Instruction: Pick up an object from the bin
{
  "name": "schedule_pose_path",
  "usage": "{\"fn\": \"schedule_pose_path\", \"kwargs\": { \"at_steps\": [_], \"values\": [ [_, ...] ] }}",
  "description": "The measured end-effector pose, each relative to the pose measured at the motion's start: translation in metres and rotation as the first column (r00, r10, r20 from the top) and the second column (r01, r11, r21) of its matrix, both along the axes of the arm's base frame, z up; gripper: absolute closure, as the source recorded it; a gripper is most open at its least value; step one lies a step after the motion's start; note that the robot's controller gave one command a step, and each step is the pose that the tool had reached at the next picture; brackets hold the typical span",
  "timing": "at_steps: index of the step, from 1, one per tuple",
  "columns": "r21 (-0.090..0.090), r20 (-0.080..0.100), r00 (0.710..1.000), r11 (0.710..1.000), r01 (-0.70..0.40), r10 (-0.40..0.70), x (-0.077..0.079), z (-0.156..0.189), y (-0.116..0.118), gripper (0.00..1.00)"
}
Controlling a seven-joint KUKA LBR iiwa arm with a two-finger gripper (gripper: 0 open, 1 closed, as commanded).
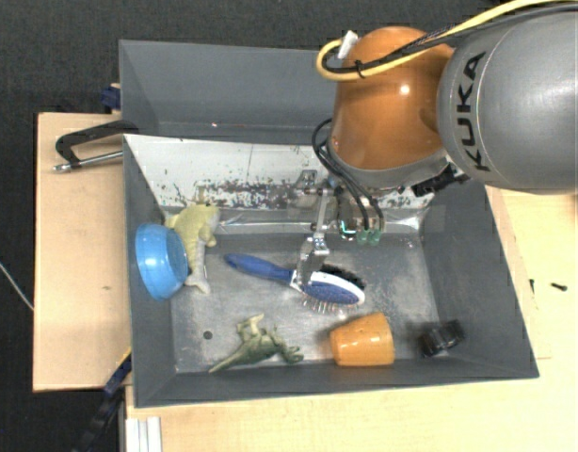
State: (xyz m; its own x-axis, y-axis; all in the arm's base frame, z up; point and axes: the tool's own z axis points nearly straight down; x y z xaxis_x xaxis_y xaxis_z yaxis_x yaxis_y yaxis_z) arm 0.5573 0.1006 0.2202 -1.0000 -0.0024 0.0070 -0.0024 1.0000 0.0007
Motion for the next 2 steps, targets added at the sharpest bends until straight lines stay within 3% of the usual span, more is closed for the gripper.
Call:
{"fn": "schedule_pose_path", "kwargs": {
  "at_steps": [1,2],
  "values": [
    [0.004,0.009,0.997,0.997,-0.078,0.078,0.0282,-0.1484,-0.0517,0.0],
    [0.003,0.021,0.997,0.997,-0.081,0.081,0.0303,-0.1454,-0.0512,1.0]
  ]
}}
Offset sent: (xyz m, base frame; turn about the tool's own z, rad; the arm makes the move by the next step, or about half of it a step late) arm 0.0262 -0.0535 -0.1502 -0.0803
